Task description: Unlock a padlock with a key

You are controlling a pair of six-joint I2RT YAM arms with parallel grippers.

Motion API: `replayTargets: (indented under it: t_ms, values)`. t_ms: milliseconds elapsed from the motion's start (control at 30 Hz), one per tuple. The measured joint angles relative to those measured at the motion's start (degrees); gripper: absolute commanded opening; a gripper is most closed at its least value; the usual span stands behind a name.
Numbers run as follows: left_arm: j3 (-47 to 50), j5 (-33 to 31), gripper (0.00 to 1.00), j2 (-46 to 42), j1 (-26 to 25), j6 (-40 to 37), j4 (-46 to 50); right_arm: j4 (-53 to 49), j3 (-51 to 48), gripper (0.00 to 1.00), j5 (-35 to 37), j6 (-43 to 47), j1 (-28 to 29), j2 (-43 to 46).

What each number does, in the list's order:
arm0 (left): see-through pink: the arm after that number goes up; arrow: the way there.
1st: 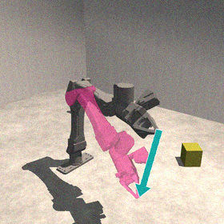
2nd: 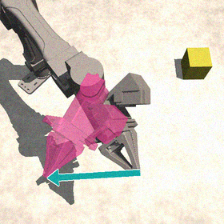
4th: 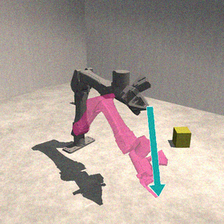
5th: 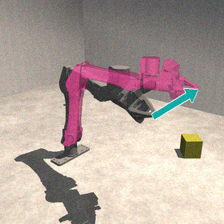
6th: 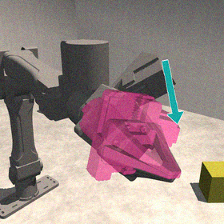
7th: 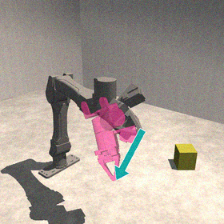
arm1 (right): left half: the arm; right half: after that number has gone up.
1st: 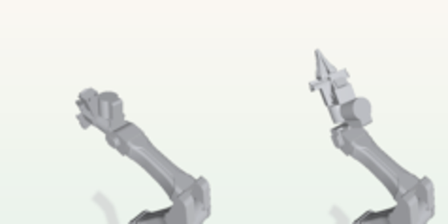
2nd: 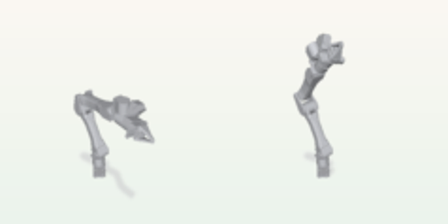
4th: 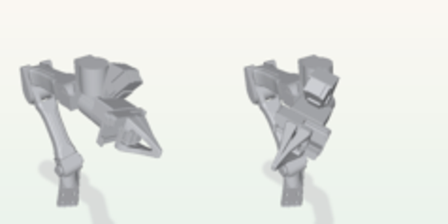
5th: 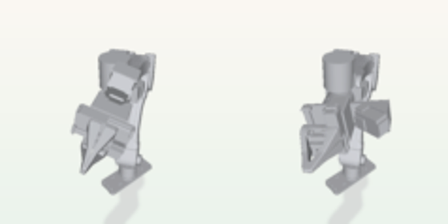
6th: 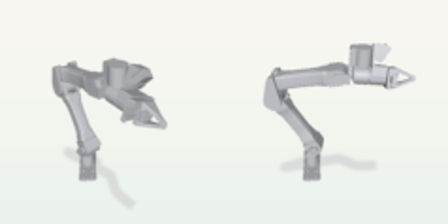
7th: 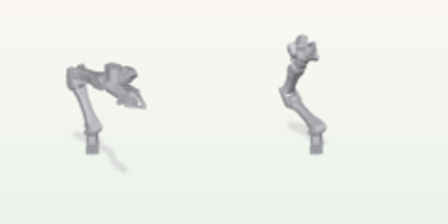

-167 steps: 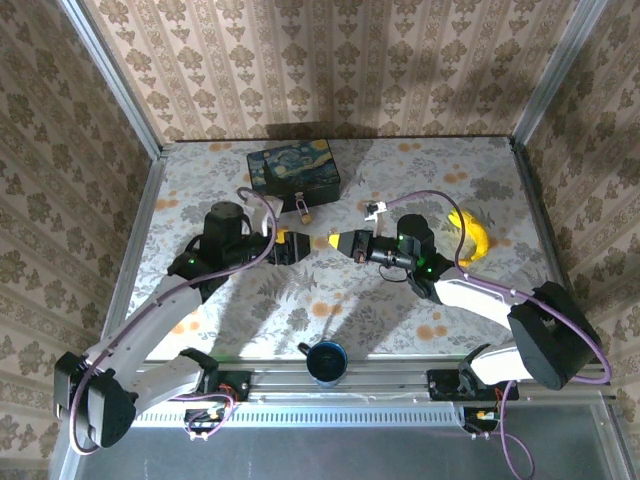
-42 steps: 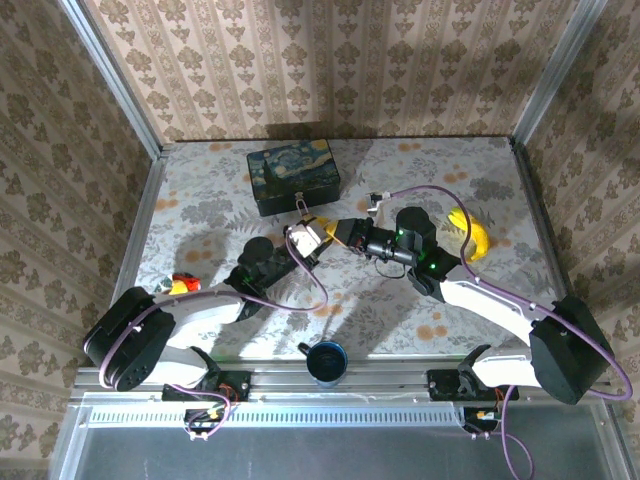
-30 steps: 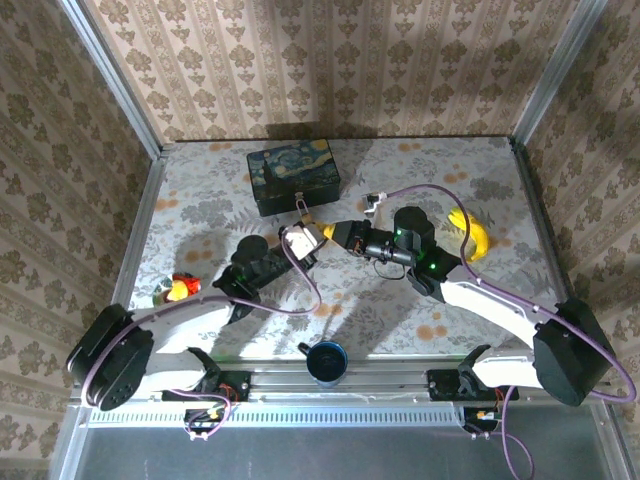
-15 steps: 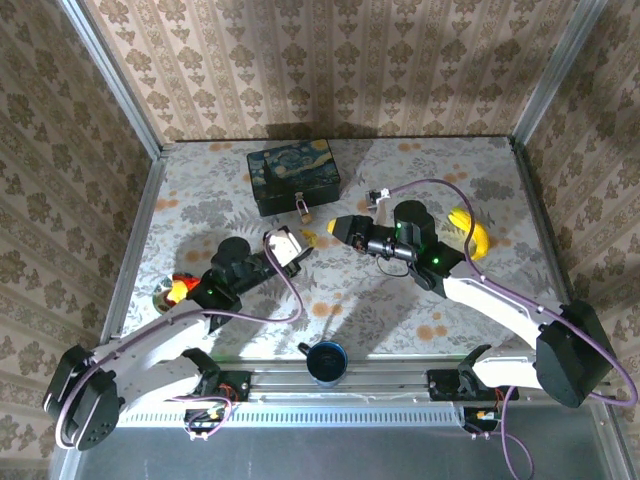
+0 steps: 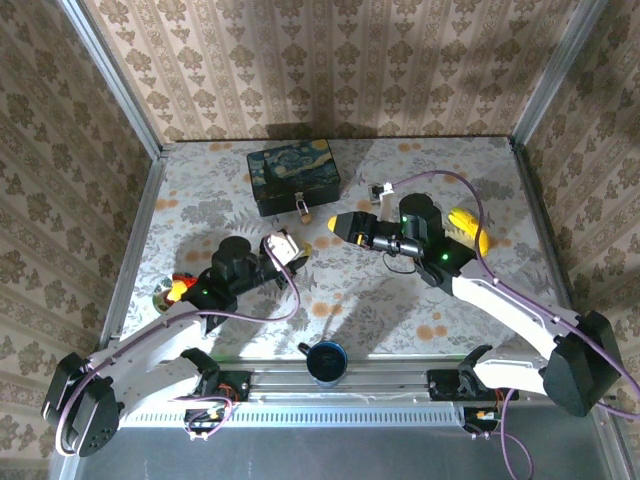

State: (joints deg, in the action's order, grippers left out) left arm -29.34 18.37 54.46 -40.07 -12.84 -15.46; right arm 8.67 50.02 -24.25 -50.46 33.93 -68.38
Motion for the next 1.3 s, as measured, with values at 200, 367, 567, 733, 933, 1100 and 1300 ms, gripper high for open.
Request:
replayTargets:
  t_ms: [200,367,567,733,933,1100,1300]
  values:
    - [-0.4,2.1,0.0,0.0,0.5,0.9,1.3,-3.8,0.2,0.58,0.4,3.0,-0.9,2.7]
    - [-1.5,4.2,0.0,0.3,0.8,1.4,2.7,-7.4,0.9,0.59,0.3,6.9,-1.5,3.7]
    - [-4.9,9.2,0.0,1.4,0.8,1.7,6.3,-13.1,4.2,0.57,-2.1,16.6,-1.9,4.3]
    - [-8.0,14.5,0.0,3.3,0.8,1.6,10.4,-16.8,6.4,0.47,-6.1,24.7,-1.9,5.2]
    - [-9.9,21.5,0.0,5.1,0.8,0.5,14.2,-18.7,6.5,0.41,-12.7,30.7,-1.9,5.7]
    - [-11.8,26.4,0.0,6.8,0.8,-0.6,16.0,-18.8,6.5,0.36,-16.8,33.2,-1.5,5.7]
    - [-12.4,30.1,0.0,8.4,0.8,-1.1,16.8,-21.5,7.0,0.32,-19.0,36.7,0.7,4.3]
